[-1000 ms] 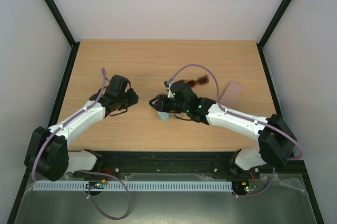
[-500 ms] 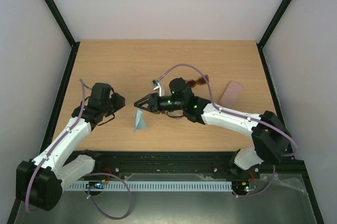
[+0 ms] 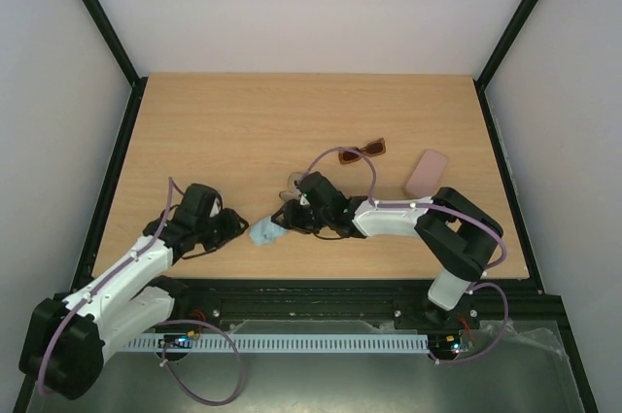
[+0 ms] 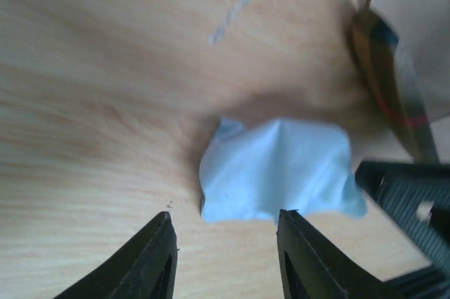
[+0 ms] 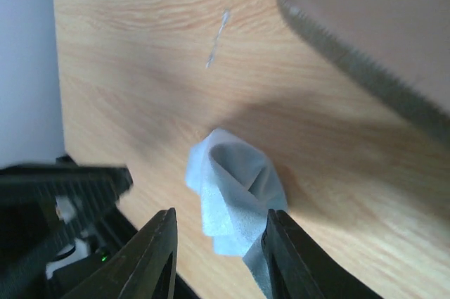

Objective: Organize the sunglasses
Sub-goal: Fold the glasses cleaning cloth at the center of the board.

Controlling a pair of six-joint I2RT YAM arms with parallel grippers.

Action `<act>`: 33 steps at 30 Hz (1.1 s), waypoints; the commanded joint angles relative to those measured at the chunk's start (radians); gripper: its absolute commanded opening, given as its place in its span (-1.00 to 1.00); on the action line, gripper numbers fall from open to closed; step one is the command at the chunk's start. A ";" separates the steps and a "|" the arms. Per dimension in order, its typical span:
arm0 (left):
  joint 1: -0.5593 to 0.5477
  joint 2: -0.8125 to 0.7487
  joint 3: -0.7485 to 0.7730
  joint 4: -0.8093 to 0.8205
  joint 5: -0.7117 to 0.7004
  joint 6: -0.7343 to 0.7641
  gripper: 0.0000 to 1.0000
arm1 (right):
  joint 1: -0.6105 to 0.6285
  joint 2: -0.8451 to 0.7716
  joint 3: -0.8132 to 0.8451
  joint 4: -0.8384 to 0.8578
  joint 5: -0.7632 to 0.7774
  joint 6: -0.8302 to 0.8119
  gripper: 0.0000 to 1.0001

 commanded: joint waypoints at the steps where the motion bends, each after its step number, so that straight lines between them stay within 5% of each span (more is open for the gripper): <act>1: -0.067 -0.017 -0.068 0.055 0.071 -0.104 -0.13 | -0.001 -0.011 0.008 -0.034 0.136 -0.022 -0.31; 12: -0.102 0.105 -0.109 0.261 0.028 -0.125 -0.09 | -0.002 -0.003 -0.002 -0.028 0.134 -0.013 -0.32; 33: -0.098 0.195 -0.074 0.369 0.004 -0.094 -0.96 | -0.001 0.002 0.022 -0.091 0.139 -0.067 -0.35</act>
